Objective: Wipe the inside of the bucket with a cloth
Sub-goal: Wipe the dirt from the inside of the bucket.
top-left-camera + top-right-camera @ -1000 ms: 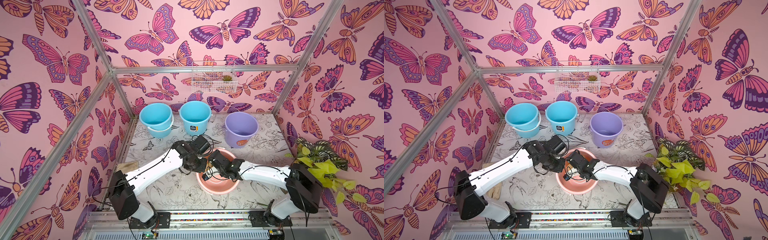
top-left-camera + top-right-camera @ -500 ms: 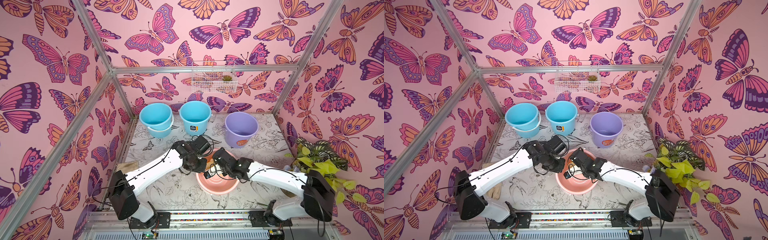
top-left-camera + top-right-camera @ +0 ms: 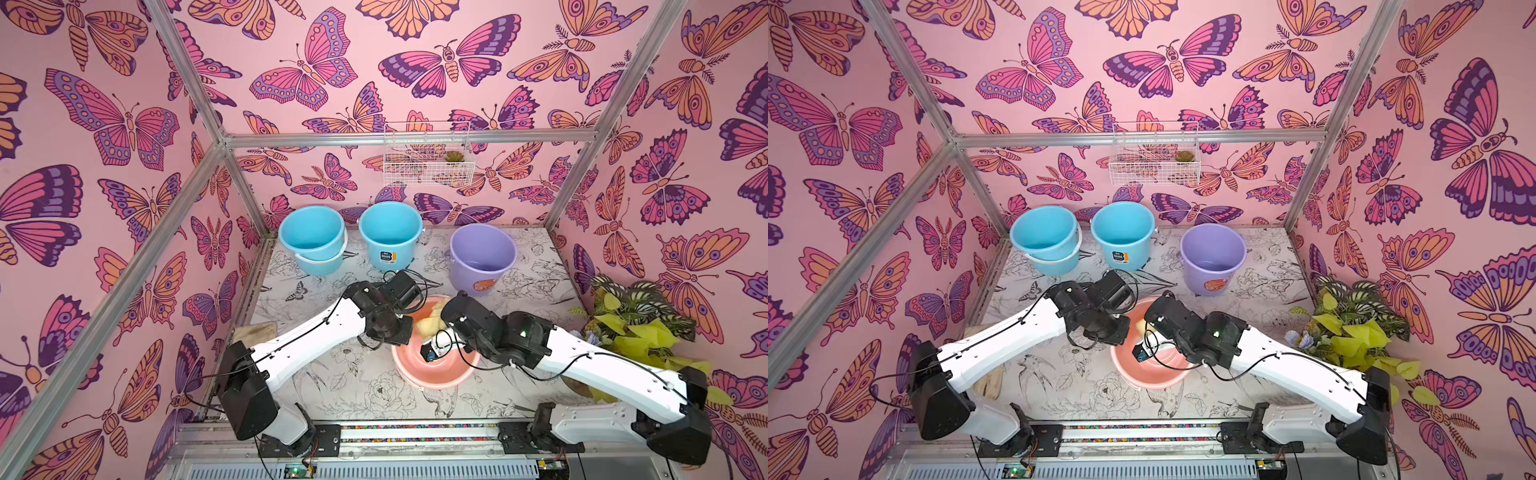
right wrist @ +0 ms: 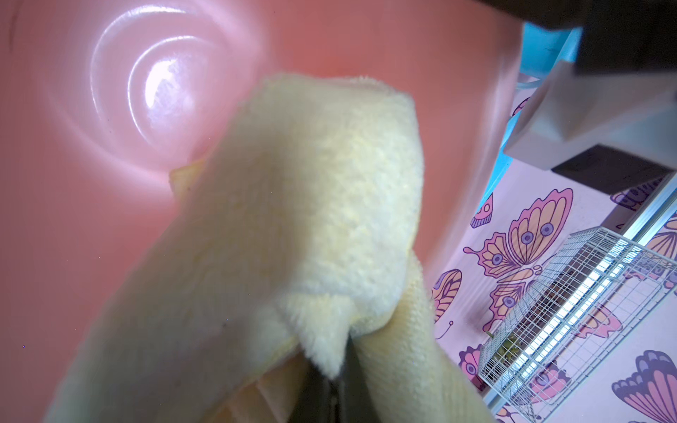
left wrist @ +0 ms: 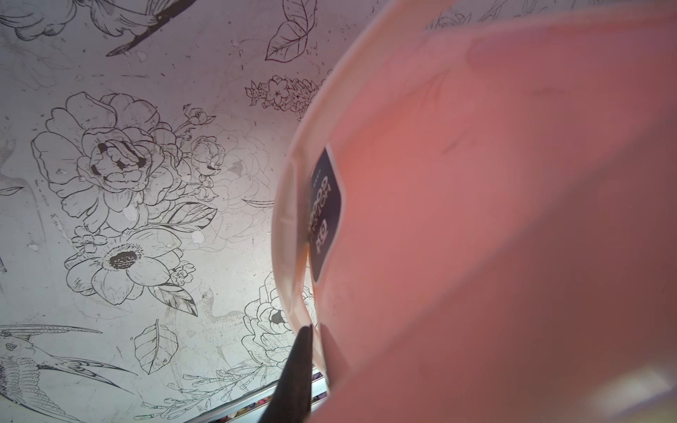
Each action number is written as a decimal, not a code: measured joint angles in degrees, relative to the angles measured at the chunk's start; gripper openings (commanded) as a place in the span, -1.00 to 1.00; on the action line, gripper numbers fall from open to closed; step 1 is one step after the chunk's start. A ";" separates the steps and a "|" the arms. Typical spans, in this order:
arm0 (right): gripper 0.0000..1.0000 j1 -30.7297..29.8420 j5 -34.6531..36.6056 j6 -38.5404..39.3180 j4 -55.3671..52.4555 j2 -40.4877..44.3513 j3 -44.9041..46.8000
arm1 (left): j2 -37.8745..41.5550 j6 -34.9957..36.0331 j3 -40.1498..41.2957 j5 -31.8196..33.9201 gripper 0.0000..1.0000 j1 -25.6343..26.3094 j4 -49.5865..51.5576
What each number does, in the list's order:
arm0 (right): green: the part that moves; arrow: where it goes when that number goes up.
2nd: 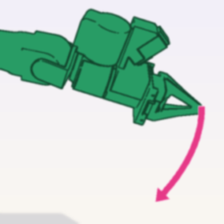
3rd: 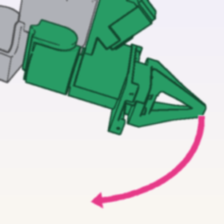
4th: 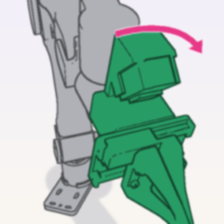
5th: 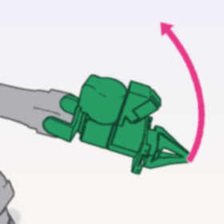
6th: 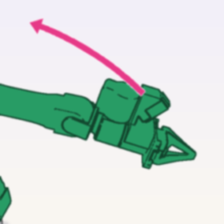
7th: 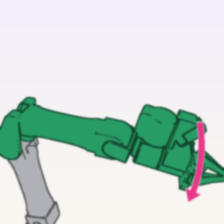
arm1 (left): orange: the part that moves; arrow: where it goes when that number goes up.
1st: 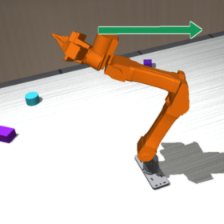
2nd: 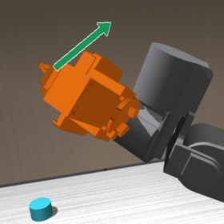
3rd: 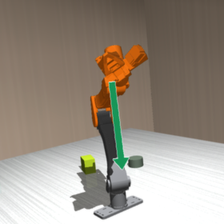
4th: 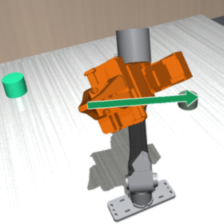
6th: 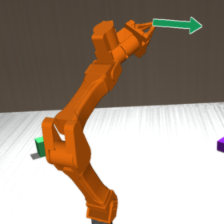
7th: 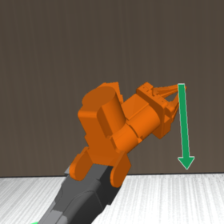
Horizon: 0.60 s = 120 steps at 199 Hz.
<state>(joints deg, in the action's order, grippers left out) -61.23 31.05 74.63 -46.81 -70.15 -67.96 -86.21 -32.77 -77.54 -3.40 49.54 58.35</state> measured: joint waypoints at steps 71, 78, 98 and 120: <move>-1.00 -0.09 1.64 0.63 0.74 -4.13 1.49 | 0.00 -0.04 0.00 0.20 -1.00 -0.02 0.04; -1.00 -0.02 1.44 0.52 1.18 -4.72 2.03 | 0.00 -0.04 0.00 0.24 -1.00 -0.02 0.09; -1.00 0.46 0.44 0.17 3.41 -6.25 4.46 | 0.00 -0.02 0.00 0.39 -1.00 0.00 0.26; -1.00 1.27 -1.14 -0.31 6.45 -8.35 6.64 | 0.04 -0.04 -0.02 0.37 -1.00 0.00 0.22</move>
<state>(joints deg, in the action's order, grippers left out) -59.96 29.91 74.32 -40.36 -78.50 -61.32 -86.17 -32.82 -77.56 -3.03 49.54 58.57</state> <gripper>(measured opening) 0.054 0.152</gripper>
